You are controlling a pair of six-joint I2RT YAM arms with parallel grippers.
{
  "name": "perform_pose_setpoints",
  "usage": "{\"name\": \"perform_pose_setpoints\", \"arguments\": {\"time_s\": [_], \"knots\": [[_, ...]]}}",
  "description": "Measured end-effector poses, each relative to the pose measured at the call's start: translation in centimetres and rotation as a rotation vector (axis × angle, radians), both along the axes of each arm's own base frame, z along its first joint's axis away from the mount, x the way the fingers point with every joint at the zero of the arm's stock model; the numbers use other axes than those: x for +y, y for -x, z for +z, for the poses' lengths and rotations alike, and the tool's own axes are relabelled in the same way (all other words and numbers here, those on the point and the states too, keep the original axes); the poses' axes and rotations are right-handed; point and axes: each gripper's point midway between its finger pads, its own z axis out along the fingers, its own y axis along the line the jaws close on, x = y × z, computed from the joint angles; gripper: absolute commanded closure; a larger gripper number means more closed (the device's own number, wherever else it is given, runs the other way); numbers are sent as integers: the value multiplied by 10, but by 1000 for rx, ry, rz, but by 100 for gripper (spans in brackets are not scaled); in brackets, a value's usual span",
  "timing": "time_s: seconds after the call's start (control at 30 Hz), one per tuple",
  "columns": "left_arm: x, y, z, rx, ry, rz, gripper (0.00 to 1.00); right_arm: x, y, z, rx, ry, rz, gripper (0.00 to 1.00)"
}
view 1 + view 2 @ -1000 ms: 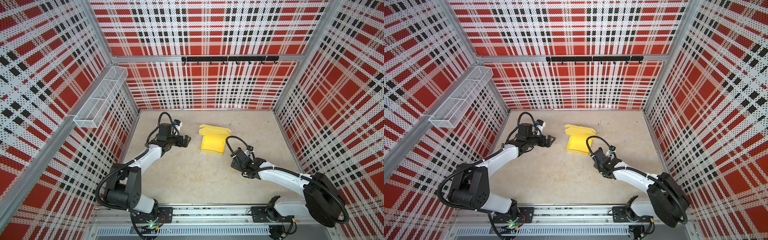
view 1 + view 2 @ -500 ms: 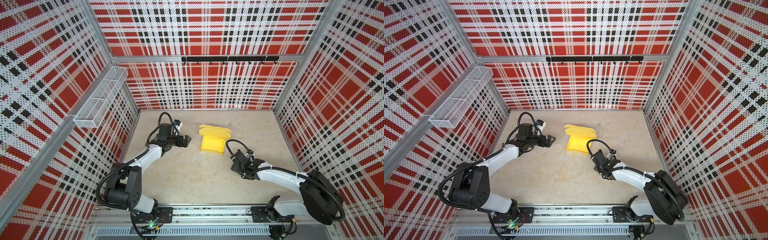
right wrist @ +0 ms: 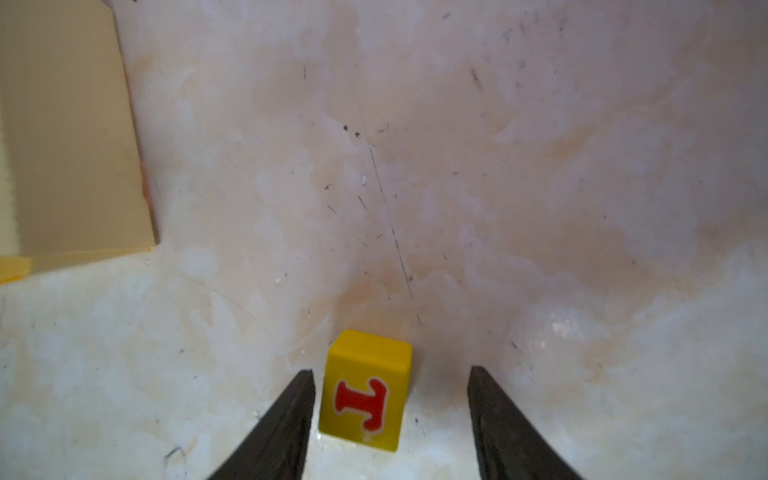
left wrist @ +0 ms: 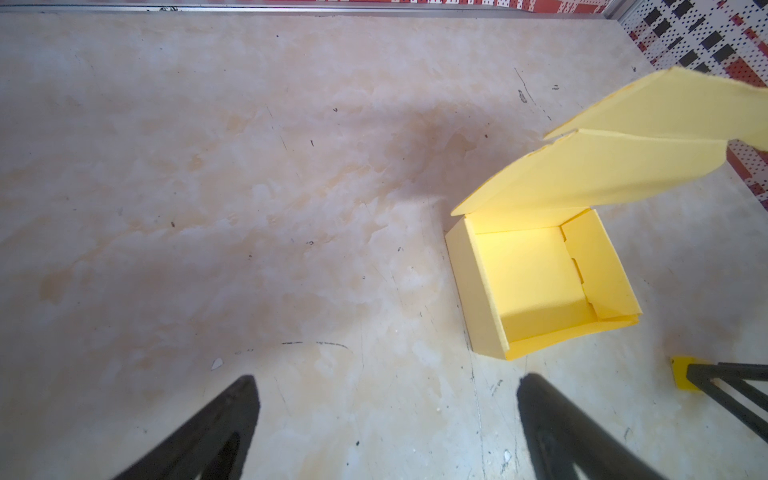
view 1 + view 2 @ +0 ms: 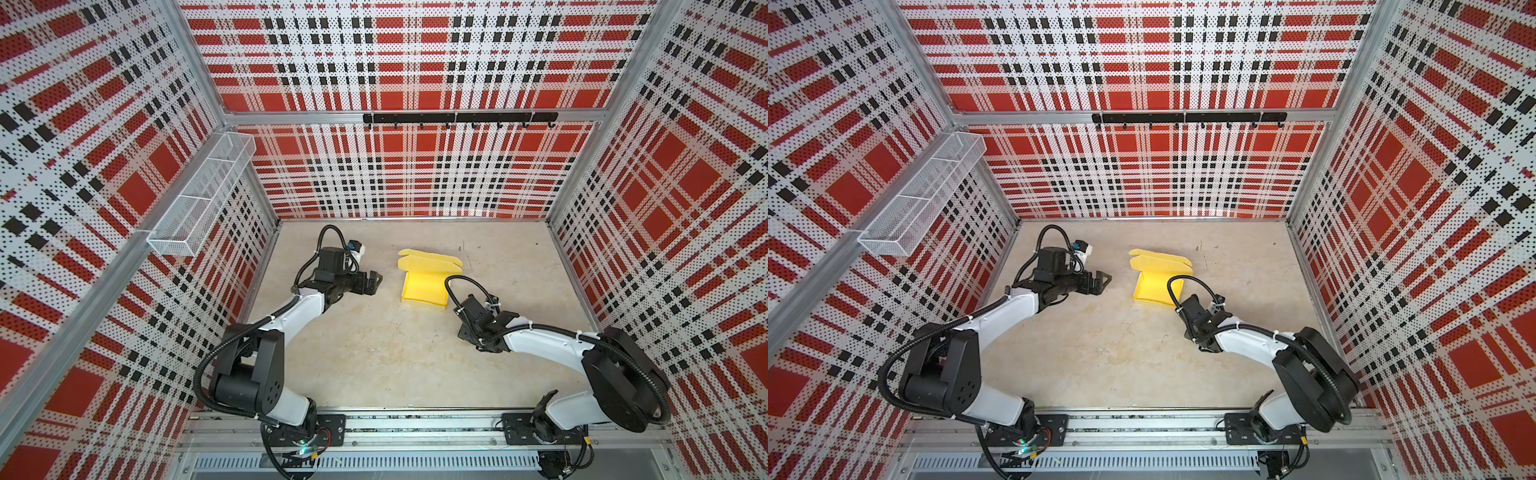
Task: Fold the paper box
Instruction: 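Grasp the yellow T block with the right gripper, then carry the T block with the right gripper into the open yellow box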
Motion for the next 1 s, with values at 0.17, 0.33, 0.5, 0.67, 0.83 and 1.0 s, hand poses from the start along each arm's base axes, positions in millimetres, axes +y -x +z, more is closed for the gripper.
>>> {"name": "perform_pose_setpoints", "arguments": {"time_s": [0.17,0.33,0.5,0.67,0.83,1.0], "knots": [[0,0,-2,5,-2,1,0,4,-3,-2,9,6,12,45],[0,0,-4,11,-3,1,0,10,-8,-3,14,0,23,51],[0,0,-7,17,-5,1,0,11,-8,-5,21,-1,30,56],[0,0,-7,18,-5,1,0,12,-8,-5,21,-1,37,60],[0,0,-7,18,-5,1,0,12,-8,-5,21,2,41,64],[0,0,-7,18,-5,1,0,12,-8,-5,21,2,41,67]]}}
